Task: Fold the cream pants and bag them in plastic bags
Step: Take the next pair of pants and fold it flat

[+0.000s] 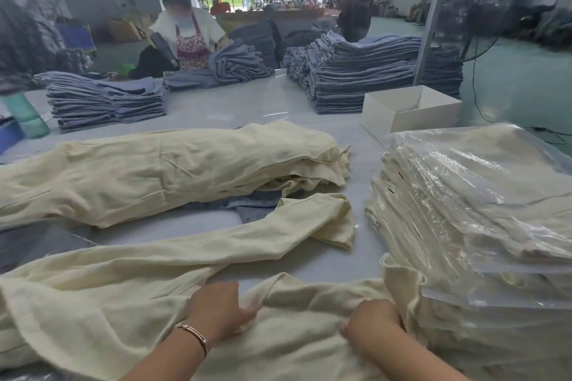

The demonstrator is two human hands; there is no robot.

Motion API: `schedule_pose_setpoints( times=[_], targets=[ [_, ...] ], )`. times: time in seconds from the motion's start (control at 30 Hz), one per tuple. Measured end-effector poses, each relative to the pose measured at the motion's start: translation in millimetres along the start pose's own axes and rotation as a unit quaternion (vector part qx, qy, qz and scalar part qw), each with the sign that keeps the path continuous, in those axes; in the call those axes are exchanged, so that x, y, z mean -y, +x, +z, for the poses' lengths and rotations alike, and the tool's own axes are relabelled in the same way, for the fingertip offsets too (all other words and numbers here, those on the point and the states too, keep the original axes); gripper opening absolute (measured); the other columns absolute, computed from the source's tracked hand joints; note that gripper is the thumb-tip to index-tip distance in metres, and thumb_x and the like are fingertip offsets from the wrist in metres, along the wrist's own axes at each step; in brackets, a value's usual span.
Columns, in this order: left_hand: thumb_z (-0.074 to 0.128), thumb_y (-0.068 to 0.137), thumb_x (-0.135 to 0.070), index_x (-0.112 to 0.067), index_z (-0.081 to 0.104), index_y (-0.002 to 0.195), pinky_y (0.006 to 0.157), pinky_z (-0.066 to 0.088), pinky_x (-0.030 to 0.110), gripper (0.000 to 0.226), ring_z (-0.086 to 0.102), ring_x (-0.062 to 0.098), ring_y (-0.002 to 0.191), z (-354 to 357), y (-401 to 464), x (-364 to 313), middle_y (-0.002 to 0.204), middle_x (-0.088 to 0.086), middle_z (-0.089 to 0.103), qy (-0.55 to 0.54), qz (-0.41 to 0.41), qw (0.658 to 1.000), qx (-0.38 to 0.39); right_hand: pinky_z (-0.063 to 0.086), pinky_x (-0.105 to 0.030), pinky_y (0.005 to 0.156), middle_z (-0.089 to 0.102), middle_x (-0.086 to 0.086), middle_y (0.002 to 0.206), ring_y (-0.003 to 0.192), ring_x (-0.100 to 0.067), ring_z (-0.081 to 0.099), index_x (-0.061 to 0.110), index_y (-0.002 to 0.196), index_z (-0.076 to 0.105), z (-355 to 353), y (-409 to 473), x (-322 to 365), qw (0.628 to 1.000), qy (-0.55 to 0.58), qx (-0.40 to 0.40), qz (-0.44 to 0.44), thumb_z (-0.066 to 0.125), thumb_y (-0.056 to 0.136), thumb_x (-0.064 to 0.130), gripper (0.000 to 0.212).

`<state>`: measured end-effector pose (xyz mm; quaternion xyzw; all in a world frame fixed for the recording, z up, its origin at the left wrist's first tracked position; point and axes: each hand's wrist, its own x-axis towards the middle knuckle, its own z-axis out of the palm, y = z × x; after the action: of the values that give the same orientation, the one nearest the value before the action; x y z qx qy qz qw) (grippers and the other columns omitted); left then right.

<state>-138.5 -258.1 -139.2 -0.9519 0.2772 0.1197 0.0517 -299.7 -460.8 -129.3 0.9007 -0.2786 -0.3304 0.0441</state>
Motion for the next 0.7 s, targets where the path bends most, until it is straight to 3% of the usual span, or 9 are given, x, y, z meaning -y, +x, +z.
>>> schedule_pose_setpoints(
  times=[0.1,0.2,0.27,0.33,0.4,0.47,0.5,0.6,0.7],
  targets=[
    [0.042,0.071,-0.079,-0.025,0.045,0.069,0.068,0.036,0.031,0.054,0.059,0.02,0.097,-3,8,-2,0.095,-0.004,0.064,-0.023,0.016,1.0,0.009,0.046,-0.042,0.099,0.043,-0.008,0.142,0.127,-0.028,0.047,0.012,0.142,0.039,-5,10,-7,0.999,0.042,-0.017,-0.001,0.047,0.087,0.06,0.074],
    [0.048,0.072,-0.077,-0.015,0.039,0.053,0.062,0.03,0.032,0.065,0.048,0.021,0.076,-1,16,-12,0.074,-0.001,0.044,-0.032,0.016,0.999,0.005,0.043,-0.036,0.102,0.014,-0.017,0.151,0.135,-0.03,0.034,0.023,0.151,-0.008,-8,22,-21,0.987,0.152,-0.058,-0.009,0.069,0.068,0.064,0.121],
    [0.052,0.078,-0.061,-0.011,0.04,0.053,0.06,0.032,0.036,0.057,0.047,0.025,0.068,-3,24,-19,0.065,0.005,0.044,-0.092,0.018,0.996,0.007,0.042,-0.036,0.101,-0.012,-0.02,0.156,0.139,-0.03,0.028,0.032,0.143,-0.032,-13,26,-25,0.981,0.169,-0.096,-0.022,0.076,0.063,0.062,0.137],
    [0.053,0.088,-0.044,-0.013,0.057,0.067,0.067,0.037,0.033,0.037,0.059,0.026,0.084,-13,37,-19,0.08,0.007,0.062,-0.147,0.04,0.988,-0.018,0.043,-0.037,0.096,-0.026,-0.013,0.156,0.137,-0.03,0.026,0.035,0.138,-0.038,-17,36,-28,0.974,0.132,-0.177,-0.051,0.077,0.068,0.054,0.136],
    [0.058,0.09,-0.022,-0.006,0.065,0.087,0.086,0.044,0.035,0.018,0.059,0.034,0.103,-26,50,-10,0.099,0.015,0.064,-0.131,0.077,0.981,-0.121,0.042,-0.038,0.097,-0.016,-0.007,0.159,0.14,-0.03,0.02,0.034,0.146,-0.026,-23,45,-35,0.974,0.126,-0.182,-0.037,0.077,0.07,0.051,0.129],
    [0.075,0.071,-0.002,0.0,0.064,0.074,0.095,0.046,0.056,0.011,0.054,0.055,0.106,-31,62,-2,0.092,0.028,0.063,-0.05,0.113,0.968,-0.219,0.039,-0.038,0.104,0.01,-0.012,0.157,0.142,-0.03,0.018,0.025,0.152,-0.011,-31,49,-44,0.977,0.163,-0.139,0.024,0.073,0.075,0.048,0.116],
    [0.074,0.069,0.001,0.001,0.064,0.074,0.103,0.036,0.064,0.011,0.043,0.063,0.117,-33,63,0,0.105,0.036,0.06,-0.047,0.092,0.97,-0.222,0.039,-0.037,0.105,0.021,-0.014,0.152,0.14,-0.03,0.023,0.02,0.153,-0.004,-34,50,-45,0.974,0.175,-0.138,0.05,0.067,0.083,0.041,0.102],
    [0.05,0.088,-0.02,-0.009,0.056,0.113,0.12,0.005,0.046,0.028,0.001,0.044,0.145,-17,68,10,0.155,0.031,0.008,-0.038,-0.027,0.99,-0.131,0.042,-0.032,0.097,0.039,-0.006,0.136,0.126,-0.024,0.038,0.021,0.141,0.032,-37,47,-42,0.951,0.149,-0.257,0.085,0.033,0.092,0.014,0.049],
    [0.041,0.093,-0.037,-0.023,0.047,0.131,0.117,0.012,0.042,0.041,0.013,0.033,0.146,-5,64,20,0.155,0.014,0.023,-0.002,-0.056,0.995,-0.078,0.045,-0.031,0.089,0.041,-0.002,0.13,0.119,-0.022,0.041,0.025,0.126,0.046,-34,46,-39,0.95,0.138,-0.267,0.081,0.034,0.091,0.011,0.04]
  ],
)
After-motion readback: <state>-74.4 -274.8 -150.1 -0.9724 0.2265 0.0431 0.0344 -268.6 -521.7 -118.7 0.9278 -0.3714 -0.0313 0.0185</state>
